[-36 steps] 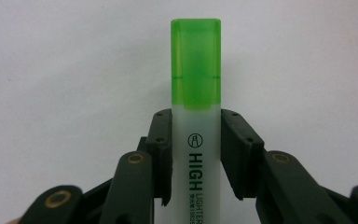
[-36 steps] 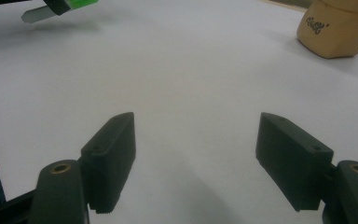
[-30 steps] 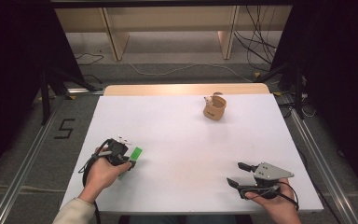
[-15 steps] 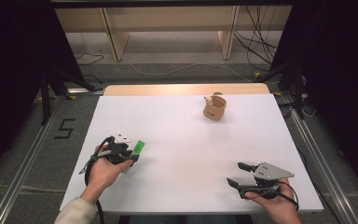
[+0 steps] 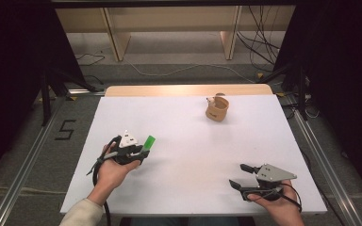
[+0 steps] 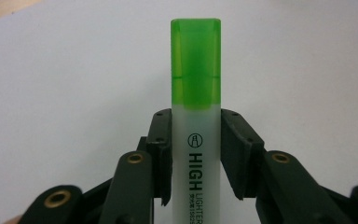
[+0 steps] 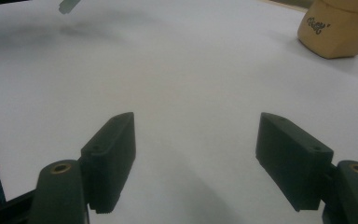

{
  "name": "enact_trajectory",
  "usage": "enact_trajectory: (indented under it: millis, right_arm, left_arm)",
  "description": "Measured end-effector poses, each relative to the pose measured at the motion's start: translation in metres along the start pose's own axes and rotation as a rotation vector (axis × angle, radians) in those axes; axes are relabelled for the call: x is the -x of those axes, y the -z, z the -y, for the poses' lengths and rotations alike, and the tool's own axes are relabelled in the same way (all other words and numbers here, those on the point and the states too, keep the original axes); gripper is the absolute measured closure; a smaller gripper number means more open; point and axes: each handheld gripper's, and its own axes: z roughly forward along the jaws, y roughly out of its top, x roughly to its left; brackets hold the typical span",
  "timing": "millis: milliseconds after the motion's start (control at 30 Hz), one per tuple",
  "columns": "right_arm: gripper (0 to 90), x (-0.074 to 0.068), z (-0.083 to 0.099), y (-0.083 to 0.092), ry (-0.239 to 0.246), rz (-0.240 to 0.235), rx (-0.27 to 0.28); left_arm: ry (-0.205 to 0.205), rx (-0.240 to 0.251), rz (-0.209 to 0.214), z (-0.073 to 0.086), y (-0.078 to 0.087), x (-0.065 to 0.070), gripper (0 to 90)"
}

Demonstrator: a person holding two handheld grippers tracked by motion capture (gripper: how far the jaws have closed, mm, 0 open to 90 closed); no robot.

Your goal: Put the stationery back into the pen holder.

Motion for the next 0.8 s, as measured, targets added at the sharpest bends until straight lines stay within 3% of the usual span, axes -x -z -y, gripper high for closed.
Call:
enact_trajectory:
  millis: [100, 300, 800]
  right_arm:
    - [29.2, 0.000, 0.000, 0.000, 0.001, 0.000, 0.000]
    - [29.2, -0.001, 0.000, 0.000, -0.001, -0.001, 0.000]
    - [29.2, -0.001, 0.000, -0.001, -0.002, -0.001, 0.001]
  left_arm:
    - [-0.037, 0.033, 0.007, -0.004, -0.005, 0.006, 66.5]
    - [-0.056, 0.089, 0.028, -0.012, -0.014, 0.015, 66.5]
    - [-0.033, 0.217, 0.096, -0.033, -0.038, 0.033, 66.5]
